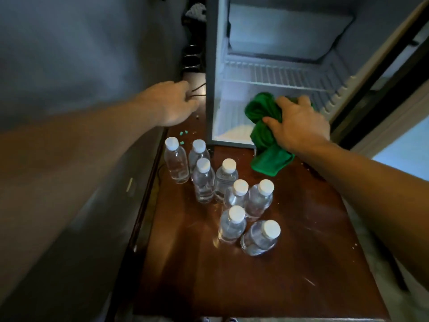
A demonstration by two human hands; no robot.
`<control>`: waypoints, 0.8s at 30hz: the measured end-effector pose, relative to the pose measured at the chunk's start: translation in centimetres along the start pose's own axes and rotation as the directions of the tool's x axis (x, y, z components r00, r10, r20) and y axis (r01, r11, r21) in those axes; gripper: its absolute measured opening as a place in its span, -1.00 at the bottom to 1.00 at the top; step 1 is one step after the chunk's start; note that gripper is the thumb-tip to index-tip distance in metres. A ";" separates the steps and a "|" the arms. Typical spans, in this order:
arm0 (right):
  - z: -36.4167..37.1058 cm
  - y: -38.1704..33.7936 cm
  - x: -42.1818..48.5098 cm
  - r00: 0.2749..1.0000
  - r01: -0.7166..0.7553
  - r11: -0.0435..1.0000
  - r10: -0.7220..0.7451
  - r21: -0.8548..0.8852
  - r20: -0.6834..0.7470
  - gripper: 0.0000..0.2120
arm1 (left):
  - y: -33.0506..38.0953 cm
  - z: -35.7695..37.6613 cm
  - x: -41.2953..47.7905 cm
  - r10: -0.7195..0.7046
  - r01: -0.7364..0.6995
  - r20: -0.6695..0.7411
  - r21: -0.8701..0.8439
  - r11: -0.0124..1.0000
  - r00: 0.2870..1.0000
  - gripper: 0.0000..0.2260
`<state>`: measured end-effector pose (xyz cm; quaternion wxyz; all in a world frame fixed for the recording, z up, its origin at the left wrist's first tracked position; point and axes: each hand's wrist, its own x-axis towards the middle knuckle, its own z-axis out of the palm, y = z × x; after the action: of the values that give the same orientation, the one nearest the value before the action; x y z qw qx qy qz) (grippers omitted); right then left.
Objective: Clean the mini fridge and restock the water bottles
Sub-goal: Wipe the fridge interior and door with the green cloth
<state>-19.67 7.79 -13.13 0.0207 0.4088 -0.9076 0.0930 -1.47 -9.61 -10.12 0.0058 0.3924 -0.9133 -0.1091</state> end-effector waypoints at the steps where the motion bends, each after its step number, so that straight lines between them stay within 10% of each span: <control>1: -0.6 -1.2 -0.4 1.000 0.027 0.999 -0.027 0.027 0.004 -0.59 | -0.2 -0.2 -1.0 -0.033 0.033 -0.023 0.009 0.999 0.999 -0.56; 14: 1.6 -15.9 -9.9 0.915 0.361 0.899 -0.393 0.248 0.095 -0.54 | -7.1 -0.5 -11.3 -0.244 0.221 -0.198 -0.133 0.966 0.949 -0.68; 24: 19.1 -15.9 -21.0 0.788 0.220 0.972 -0.226 0.081 0.573 -0.59 | -12.8 7.1 -14.1 -0.240 0.233 -0.041 -0.133 0.963 0.970 -0.63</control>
<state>6.85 9.43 -31.86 -0.2472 0.5218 -0.8157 -0.0341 16.73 -6.70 -18.59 0.0435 0.5003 -0.8506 -0.1558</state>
